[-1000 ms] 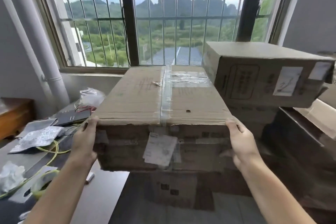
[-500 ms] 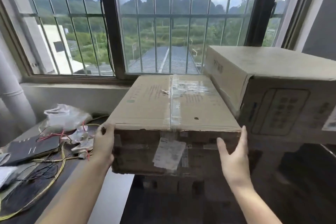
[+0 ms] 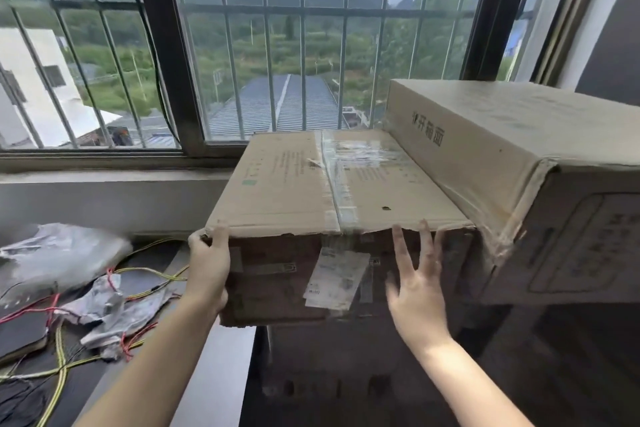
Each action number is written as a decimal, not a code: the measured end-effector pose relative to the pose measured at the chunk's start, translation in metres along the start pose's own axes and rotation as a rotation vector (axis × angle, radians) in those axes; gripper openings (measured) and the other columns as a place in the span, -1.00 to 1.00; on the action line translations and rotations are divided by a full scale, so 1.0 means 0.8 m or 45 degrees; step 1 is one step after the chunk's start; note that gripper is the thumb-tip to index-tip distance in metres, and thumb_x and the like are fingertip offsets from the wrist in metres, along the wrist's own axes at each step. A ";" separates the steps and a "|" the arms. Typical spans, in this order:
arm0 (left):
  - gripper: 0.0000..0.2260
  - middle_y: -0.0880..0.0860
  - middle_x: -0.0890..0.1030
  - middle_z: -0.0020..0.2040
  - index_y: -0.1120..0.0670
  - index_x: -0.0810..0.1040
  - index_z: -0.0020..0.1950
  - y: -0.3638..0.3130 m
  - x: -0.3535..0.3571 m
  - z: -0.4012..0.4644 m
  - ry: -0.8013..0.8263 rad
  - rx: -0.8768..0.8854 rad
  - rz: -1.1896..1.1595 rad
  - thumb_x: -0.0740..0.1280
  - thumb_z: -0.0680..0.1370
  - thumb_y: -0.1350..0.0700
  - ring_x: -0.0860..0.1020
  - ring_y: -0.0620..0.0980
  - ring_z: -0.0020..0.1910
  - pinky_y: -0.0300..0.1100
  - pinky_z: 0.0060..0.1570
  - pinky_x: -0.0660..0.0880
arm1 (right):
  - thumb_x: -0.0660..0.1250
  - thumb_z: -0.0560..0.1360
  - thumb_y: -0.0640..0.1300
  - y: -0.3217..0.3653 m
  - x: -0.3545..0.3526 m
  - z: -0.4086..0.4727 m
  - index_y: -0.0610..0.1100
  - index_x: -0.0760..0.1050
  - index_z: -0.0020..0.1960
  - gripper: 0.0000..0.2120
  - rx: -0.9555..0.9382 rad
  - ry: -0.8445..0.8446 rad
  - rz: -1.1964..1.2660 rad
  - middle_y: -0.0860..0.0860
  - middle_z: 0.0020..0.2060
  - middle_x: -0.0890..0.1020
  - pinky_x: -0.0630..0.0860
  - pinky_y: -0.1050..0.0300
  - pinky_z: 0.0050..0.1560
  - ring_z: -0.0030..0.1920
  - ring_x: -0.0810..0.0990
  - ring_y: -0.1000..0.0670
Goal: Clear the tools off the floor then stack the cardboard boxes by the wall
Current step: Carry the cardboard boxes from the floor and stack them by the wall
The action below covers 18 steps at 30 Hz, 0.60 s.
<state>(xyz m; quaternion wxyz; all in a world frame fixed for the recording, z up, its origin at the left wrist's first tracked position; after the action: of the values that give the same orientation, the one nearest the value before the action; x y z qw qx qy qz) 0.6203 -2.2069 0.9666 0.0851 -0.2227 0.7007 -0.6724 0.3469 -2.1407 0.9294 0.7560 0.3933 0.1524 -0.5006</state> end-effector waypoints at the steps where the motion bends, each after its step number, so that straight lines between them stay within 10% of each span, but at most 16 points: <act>1: -0.70 0.14 0.47 0.16 0.04 0.27 0.17 0.004 -0.002 0.000 0.026 -0.003 -0.004 0.21 0.58 -0.12 0.48 0.11 0.10 0.09 0.17 0.42 | 0.40 0.38 -0.36 -0.001 0.003 -0.003 0.11 -0.04 0.51 -0.08 0.006 -0.009 0.003 -0.03 0.52 -0.08 0.22 -0.11 0.27 0.51 -0.28 -0.07; 10: -0.63 0.06 0.53 0.24 0.07 0.36 0.31 0.005 -0.030 -0.018 0.239 -0.006 0.043 0.22 0.59 -0.09 0.49 0.09 0.25 0.08 0.14 0.47 | 0.34 0.48 -0.30 0.005 -0.018 -0.013 0.12 -0.02 0.53 -0.19 -0.016 0.102 0.033 0.11 0.53 -0.16 -0.01 0.08 0.34 0.51 -0.29 0.00; 15: -0.41 0.02 0.26 0.45 0.00 0.18 0.48 0.023 -0.061 -0.097 0.130 0.525 0.577 0.29 0.49 -0.06 0.23 -0.06 0.42 -0.22 0.32 0.15 | 0.31 0.53 -0.14 0.007 -0.074 -0.072 0.17 0.04 0.50 -0.32 0.114 0.231 0.214 0.22 0.52 -0.09 -0.09 0.43 0.40 0.51 -0.14 0.16; 18: -0.36 -0.06 0.22 0.47 -0.05 0.17 0.47 0.051 -0.051 -0.157 0.358 0.737 0.669 0.22 0.42 -0.14 0.15 -0.13 0.45 -0.45 0.34 0.06 | 0.28 0.53 0.02 -0.006 -0.107 -0.137 0.33 0.01 0.43 -0.38 0.321 0.418 0.243 0.41 0.46 -0.07 -0.01 0.29 0.41 0.48 -0.11 0.28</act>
<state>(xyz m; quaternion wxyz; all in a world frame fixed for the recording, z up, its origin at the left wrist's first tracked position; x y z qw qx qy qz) 0.5961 -2.0762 0.9296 0.2164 0.0910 0.5206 -0.8209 0.3219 -2.0056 0.9102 0.7099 0.5734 0.1720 -0.3712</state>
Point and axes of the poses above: each hand's wrist, its own z-axis towards the middle knuckle, its own x-axis out of the palm, y = z × x, the point moved 2 cm from there along z, towards the middle knuckle
